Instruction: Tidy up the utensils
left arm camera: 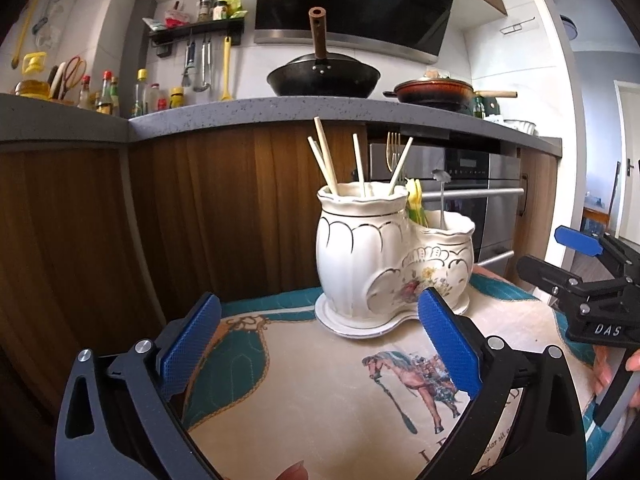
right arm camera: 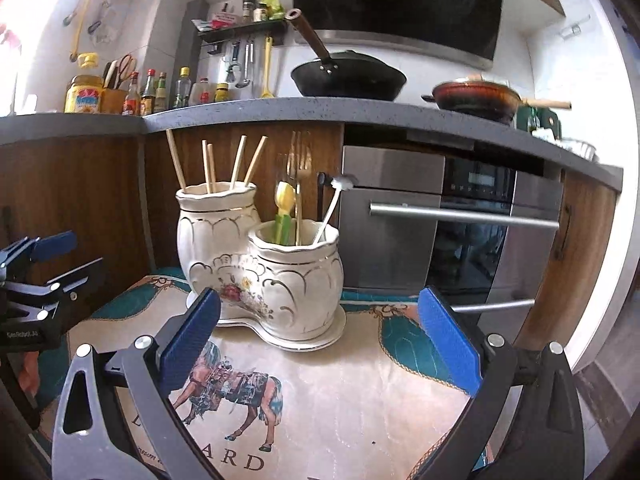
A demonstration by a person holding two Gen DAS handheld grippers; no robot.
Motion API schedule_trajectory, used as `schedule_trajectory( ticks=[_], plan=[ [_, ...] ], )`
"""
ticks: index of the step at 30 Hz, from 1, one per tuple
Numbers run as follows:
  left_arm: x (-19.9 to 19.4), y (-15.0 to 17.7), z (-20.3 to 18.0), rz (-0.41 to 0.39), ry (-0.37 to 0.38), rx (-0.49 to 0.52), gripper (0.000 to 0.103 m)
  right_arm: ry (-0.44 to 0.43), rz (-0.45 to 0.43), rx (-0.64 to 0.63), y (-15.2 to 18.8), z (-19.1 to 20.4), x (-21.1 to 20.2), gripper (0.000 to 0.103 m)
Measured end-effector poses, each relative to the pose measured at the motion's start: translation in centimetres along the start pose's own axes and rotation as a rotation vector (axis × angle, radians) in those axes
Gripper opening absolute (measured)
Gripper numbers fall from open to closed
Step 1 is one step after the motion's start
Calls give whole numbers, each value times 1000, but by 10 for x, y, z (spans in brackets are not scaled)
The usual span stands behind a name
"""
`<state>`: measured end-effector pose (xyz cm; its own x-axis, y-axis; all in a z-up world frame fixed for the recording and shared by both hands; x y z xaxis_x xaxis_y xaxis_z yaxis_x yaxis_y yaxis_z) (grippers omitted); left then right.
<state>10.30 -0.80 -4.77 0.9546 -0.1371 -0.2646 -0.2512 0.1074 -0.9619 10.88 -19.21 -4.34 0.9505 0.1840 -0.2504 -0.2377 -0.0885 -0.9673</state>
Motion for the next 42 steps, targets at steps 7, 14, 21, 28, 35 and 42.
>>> schedule_trajectory(
  ticks=[7, 14, 21, 28, 35, 42],
  plan=[
    [-1, 0, 5, -4, -7, -18, 98, 3, 3, 17, 0, -1, 0, 98],
    [-1, 1, 4, -3, -7, -20, 98, 4, 2, 18, 0, -1, -1, 98],
    [-1, 1, 5, -2, -7, -20, 98, 5, 3, 18, 0, -1, -1, 98],
    [-1, 1, 5, -1, -6, -21, 98, 5, 3, 18, 0, -2, -1, 98],
    [0, 1, 5, -1, -7, -21, 98, 5, 2, 18, 0, -1, -1, 98],
    [-1, 1, 5, -1, -7, -21, 98, 5, 3, 18, 0, -2, -1, 98]
  ],
)
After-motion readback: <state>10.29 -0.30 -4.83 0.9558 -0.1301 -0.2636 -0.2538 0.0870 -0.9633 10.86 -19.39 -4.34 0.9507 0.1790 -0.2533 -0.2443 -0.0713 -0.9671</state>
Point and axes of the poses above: each gripper's, at about its wrist camera, not at the fingertips, and x roughly the way its jaws point, z to its left, y to its underside, the point moved 7 cm from there along x, roughly the way its jaws point, and after that the axes turned 1 degree about x, right-handed, at the moved point
